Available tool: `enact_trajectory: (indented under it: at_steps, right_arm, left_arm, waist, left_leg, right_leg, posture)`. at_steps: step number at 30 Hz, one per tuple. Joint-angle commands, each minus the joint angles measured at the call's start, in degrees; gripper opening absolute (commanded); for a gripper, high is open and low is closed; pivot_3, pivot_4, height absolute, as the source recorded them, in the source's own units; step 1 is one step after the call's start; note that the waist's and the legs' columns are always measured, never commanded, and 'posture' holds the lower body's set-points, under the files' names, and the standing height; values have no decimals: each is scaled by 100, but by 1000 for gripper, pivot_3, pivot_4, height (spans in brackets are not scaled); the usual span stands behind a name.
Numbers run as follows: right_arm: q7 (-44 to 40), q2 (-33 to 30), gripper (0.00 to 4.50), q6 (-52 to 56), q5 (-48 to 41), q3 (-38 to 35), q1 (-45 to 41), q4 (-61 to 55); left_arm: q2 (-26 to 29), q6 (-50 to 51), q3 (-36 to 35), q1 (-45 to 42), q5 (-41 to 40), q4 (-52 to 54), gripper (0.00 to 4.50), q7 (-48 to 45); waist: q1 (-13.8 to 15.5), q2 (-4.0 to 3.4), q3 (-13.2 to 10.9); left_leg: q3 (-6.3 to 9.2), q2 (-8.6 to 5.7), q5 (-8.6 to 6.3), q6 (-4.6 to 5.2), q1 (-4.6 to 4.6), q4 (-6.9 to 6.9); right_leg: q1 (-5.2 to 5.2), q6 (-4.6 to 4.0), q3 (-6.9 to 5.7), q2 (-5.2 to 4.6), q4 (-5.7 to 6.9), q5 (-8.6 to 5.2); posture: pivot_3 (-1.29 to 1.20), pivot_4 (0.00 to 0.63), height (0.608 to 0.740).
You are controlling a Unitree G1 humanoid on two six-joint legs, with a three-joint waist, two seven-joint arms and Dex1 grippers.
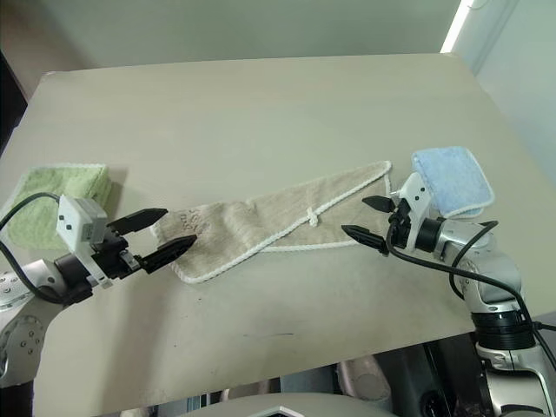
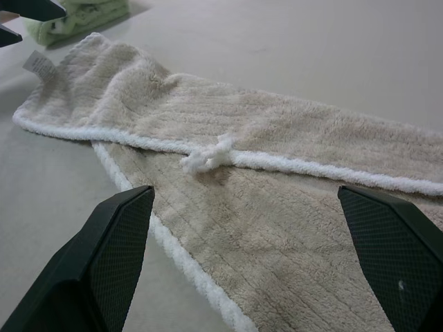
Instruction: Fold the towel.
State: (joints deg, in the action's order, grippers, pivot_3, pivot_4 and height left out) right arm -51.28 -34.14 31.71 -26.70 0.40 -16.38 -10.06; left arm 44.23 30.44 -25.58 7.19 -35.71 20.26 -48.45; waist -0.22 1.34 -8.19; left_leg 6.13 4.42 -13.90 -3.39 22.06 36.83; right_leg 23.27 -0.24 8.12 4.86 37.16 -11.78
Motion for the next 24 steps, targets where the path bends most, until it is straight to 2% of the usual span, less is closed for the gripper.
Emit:
enact_trajectory:
  at_steps: [1,16,24]
  right_arm:
    - [88,-5,4489,-81,-69,-174,105,-298]
    - [197,-29,4489,5,-151,-306,332,-573]
    - [-15,-88,4489,-141,-106,-270,209,-259]
  left_arm:
    - [123,-1,86,-143,30,35,4500,-50]
    - [293,-68,270,-483,69,-157,4500,-141]
    - [105,-44,222,-410,134,127,4500,182]
  waist:
    - [3,0,0]
    - [4,0,0]
    - [1,0,0]
  left_leg:
    - [-1,2,0,0,0,0]
    - [-2,17,0,0,-1,0]
    - [-5,18,0,0,-1,0]
  right_leg:
    - [0,-1,0,1,0,1]
    - [1,-10,-4,15,0,5]
    - [1,-11,-3,15,0,5]
  posture:
    - [0,150,740]
    - [0,150,740]
    - [0,150,740]
